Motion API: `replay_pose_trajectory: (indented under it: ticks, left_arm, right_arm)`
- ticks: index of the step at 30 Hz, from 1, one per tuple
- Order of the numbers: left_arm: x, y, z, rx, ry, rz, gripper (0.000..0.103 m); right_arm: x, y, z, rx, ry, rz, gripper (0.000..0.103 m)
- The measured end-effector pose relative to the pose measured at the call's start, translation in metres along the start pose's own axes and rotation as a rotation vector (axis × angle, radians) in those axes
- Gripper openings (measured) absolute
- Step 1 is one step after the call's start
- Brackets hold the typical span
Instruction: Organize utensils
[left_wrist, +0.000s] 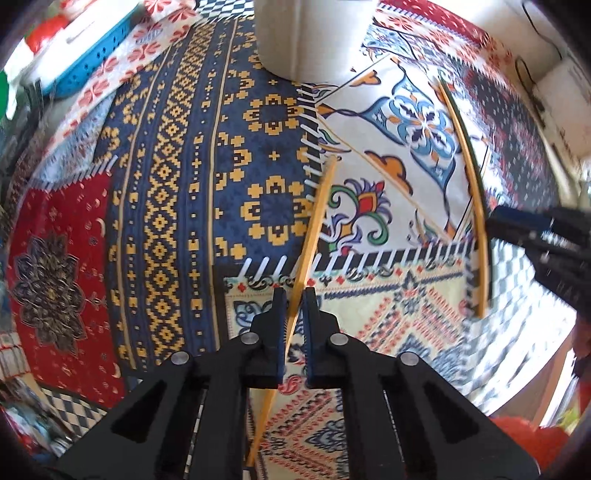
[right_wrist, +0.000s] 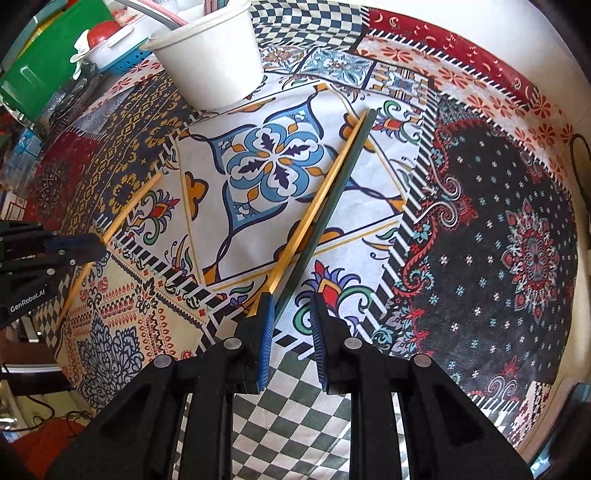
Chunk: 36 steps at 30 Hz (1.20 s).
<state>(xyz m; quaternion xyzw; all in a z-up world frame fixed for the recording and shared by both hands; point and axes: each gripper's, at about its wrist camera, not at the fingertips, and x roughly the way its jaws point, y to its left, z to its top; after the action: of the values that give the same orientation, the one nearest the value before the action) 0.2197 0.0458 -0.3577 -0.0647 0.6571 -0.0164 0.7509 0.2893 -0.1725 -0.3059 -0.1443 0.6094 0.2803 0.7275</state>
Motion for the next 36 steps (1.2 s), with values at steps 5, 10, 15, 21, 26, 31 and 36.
replay_pose_trajectory:
  ticks: [5,10,15,21,26,31,36]
  left_arm:
    - [0.005,-0.005,0.015,0.016,0.022,-0.048,0.004]
    - [0.007,-0.028,0.036,0.063,0.028,-0.031,0.006]
    - [0.014,-0.034,0.082,0.061,0.047,-0.068,0.006]
    - [0.022,-0.025,0.136,0.075,0.059,-0.104,0.006]
    - [0.025,-0.038,0.162,0.137,0.051,-0.088,0.006]
    - [0.026,-0.045,0.176,0.156,0.044,-0.086,0.005]
    - [0.025,-0.041,0.18,0.095,0.021,-0.089,0.005]
  right_arm:
    - [-0.001,-0.007,-0.005,-0.038,0.006,-0.055,0.014]
    - [-0.004,-0.037,0.001,0.011,0.018,-0.074,0.014]
    - [-0.003,-0.058,0.018,0.039,0.031,-0.007,0.014]
    - [0.004,-0.062,0.049,-0.006,0.045,0.005,0.014]
    - [0.013,-0.05,0.077,-0.077,0.065,-0.023,0.014]
    - [0.025,-0.035,0.109,-0.093,0.071,-0.069,0.011]
    - [0.029,-0.018,0.11,-0.073,0.042,-0.108,0.007]
